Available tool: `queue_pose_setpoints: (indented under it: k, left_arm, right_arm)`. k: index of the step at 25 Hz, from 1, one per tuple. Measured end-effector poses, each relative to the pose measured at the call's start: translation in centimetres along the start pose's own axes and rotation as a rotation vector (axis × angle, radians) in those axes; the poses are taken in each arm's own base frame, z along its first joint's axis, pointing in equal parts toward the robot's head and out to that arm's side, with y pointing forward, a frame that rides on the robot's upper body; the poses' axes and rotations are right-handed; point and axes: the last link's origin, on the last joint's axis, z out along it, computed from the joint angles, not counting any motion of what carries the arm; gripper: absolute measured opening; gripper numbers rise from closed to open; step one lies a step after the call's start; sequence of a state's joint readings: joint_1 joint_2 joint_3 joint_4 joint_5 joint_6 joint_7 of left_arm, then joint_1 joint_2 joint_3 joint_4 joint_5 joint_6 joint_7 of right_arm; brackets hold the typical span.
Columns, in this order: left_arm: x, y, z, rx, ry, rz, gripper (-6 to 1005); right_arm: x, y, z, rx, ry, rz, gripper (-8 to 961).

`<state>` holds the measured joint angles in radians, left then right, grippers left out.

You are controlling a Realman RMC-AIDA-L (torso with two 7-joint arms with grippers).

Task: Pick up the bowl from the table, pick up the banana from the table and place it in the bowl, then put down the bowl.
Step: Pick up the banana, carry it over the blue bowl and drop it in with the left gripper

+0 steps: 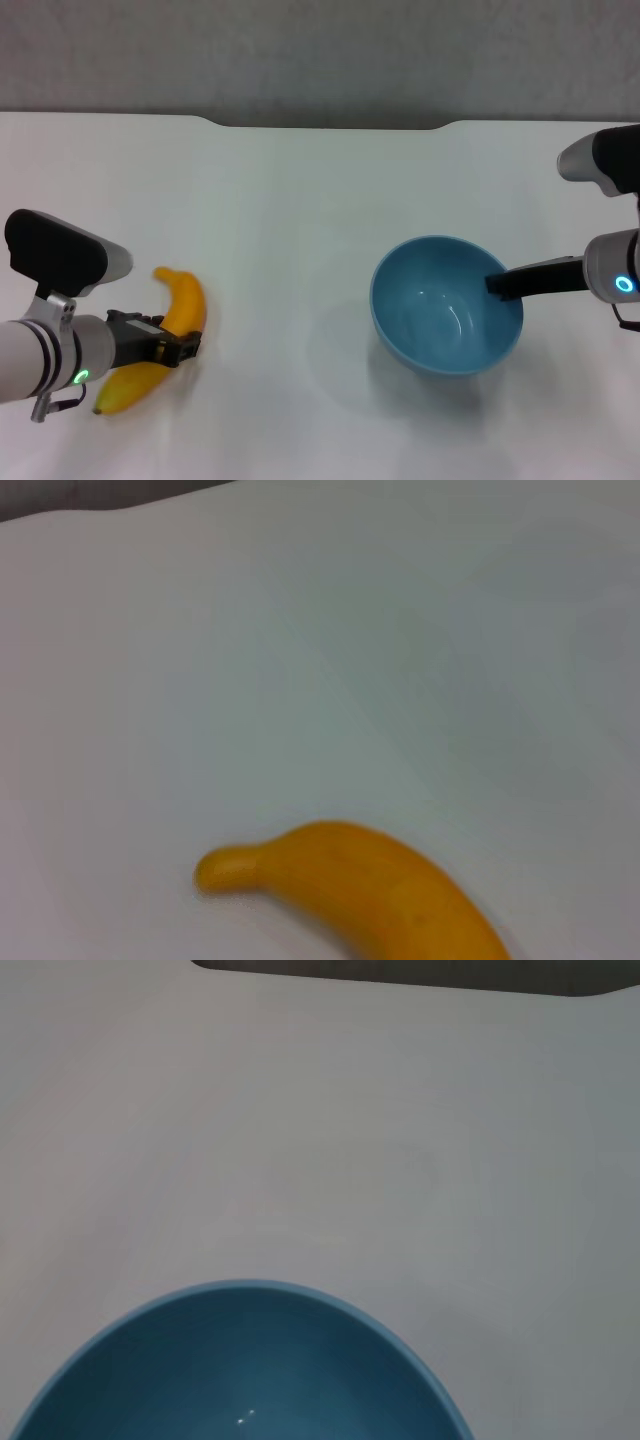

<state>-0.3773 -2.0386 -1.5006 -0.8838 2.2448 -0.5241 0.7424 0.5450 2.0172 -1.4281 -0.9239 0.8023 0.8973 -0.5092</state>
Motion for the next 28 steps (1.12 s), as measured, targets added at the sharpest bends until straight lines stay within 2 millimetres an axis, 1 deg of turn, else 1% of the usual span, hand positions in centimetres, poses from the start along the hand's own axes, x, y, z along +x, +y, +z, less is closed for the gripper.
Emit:
queue_pose_setpoints:
  k: [6, 9, 13, 16, 20, 23, 28]
  left_arm:
    - [0.4, 0.0, -0.1, -0.001, 0.022, -0.02, 567]
    - [1.0, 0.1, -0.3, -0.013, 0.046, -0.042, 505]
    - [2.8, 0.0, -1.3, -0.02, 0.107, -0.049, 502]
    - [4.4, 0.2, -2.3, -0.04, 0.159, -0.056, 503]
    - [6.7, 1.0, -3.8, -0.088, 0.237, -0.076, 503]
    - [8.0, 1.7, -4.7, -0.135, 0.282, -0.091, 504]
    - [10.5, 3.0, -6.5, -0.207, 0.385, -0.089, 504]
  right_arm:
    - [0.1, -0.1, 0.0, 0.002, 0.001, 0.003, 55]
    - [0.2, -0.1, 0.0, 0.002, 0.001, 0.004, 56]
    - [0.2, -0.2, -0.1, 0.003, 0.001, 0.006, 58]
    - [-0.3, 0.1, 0.0, 0.001, -0.008, -0.004, 58]
    - [-1.0, 1.3, 0.4, -0.034, -0.025, -0.008, 60]
    - [-1.7, 2.3, 0.6, -0.06, -0.031, -0.021, 61]
    - [-2.0, 3.5, 1.4, -0.079, 0.003, -0.035, 62]
